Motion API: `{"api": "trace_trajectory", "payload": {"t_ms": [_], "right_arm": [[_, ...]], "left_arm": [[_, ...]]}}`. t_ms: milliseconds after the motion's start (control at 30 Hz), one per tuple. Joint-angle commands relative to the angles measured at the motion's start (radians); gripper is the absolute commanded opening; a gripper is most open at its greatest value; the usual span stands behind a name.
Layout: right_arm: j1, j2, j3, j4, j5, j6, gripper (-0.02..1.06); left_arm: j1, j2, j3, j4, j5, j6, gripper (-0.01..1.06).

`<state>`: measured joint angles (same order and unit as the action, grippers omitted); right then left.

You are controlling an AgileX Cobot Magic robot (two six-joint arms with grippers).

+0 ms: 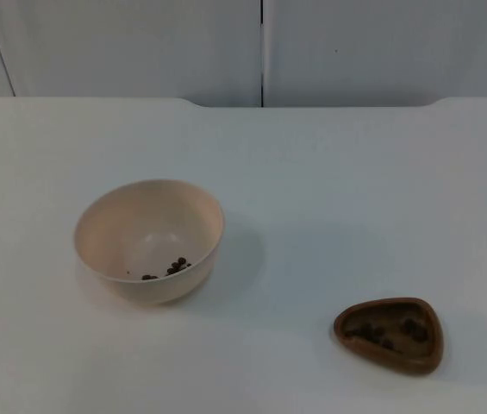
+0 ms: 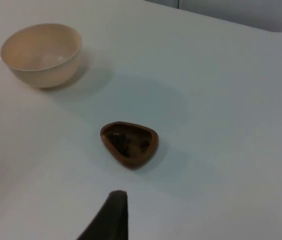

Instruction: Pick up the bowl with the left hand and pour the coffee beans from the cup into the bowl with the right hand.

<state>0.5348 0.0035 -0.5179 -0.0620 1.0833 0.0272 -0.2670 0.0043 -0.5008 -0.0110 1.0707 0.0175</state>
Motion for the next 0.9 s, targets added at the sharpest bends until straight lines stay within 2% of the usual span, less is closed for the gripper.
{"api": "trace_trajectory", "payload": {"t_ms": [0, 867], "right_arm": [[-0.002, -0.004, 0.002, -0.004, -0.005, 0.001, 1.05], [-0.004, -0.004, 0.002, -0.004, -0.005, 0.003, 1.05]], "left_arm": [[0.002, -0.004, 0.006, -0.009, 0.004, 0.001, 1.05], [0.002, -0.004, 0.006, -0.004, 0.004, 0.001, 1.05]]}}
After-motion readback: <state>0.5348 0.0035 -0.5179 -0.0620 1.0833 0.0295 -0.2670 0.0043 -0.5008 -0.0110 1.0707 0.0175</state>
